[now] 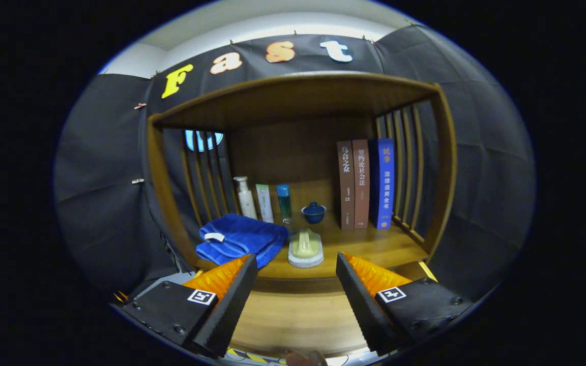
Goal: Pull open the drawer, take out the items inside it, and place them on the countertop above the cabinet.
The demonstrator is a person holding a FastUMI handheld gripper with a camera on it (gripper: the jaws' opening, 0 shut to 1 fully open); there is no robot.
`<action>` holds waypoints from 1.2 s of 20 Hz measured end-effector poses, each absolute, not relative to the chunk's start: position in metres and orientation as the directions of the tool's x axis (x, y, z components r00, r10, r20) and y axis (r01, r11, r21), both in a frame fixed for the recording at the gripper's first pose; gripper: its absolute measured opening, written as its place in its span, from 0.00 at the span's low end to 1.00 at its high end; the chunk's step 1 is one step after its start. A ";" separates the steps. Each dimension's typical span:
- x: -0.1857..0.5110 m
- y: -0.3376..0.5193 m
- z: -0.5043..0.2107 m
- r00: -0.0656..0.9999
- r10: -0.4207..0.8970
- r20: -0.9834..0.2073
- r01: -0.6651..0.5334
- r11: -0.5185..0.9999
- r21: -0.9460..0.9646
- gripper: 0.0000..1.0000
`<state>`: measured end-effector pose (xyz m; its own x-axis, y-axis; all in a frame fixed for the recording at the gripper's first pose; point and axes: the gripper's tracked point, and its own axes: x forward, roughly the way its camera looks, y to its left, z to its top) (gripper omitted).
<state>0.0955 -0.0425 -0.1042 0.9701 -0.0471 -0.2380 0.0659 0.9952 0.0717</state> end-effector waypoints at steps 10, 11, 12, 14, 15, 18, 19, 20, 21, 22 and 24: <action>-0.017 -0.033 -0.245 0.962 -0.083 -0.259 0.113 0.988 0.101 0.99; -0.018 -0.032 -0.258 0.960 -0.088 -0.265 0.118 0.988 0.101 0.99; -0.017 -0.033 -0.268 0.957 -0.090 -0.276 0.120 0.988 0.095 0.99; -0.012 -0.033 -0.285 0.948 -0.091 -0.304 0.121 0.989 0.080 0.99; -0.010 -0.033 -0.290 0.947 -0.092 -0.309 0.121 0.990 0.077 0.99; -0.005 -0.035 -0.298 0.939 -0.105 -0.328 0.135 0.988 0.068 0.99; -0.003 -0.036 -0.298 0.941 -0.108 -0.320 0.137 0.988 0.072 0.99; -0.002 -0.036 -0.298 0.940 -0.112 -0.321 0.144 0.987 0.076 0.97; -0.001 -0.036 -0.296 0.941 -0.117 -0.318 0.148 0.986 0.075 0.97; 0.000 -0.036 -0.297 0.939 -0.119 -0.322 0.149 0.986 0.070 0.97; 0.004 -0.037 -0.295 0.941 -0.119 -0.315 0.150 0.986 0.076 0.98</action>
<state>0.0039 -0.0366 -0.2947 0.9415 -0.1189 -0.3154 0.1501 0.9857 0.0765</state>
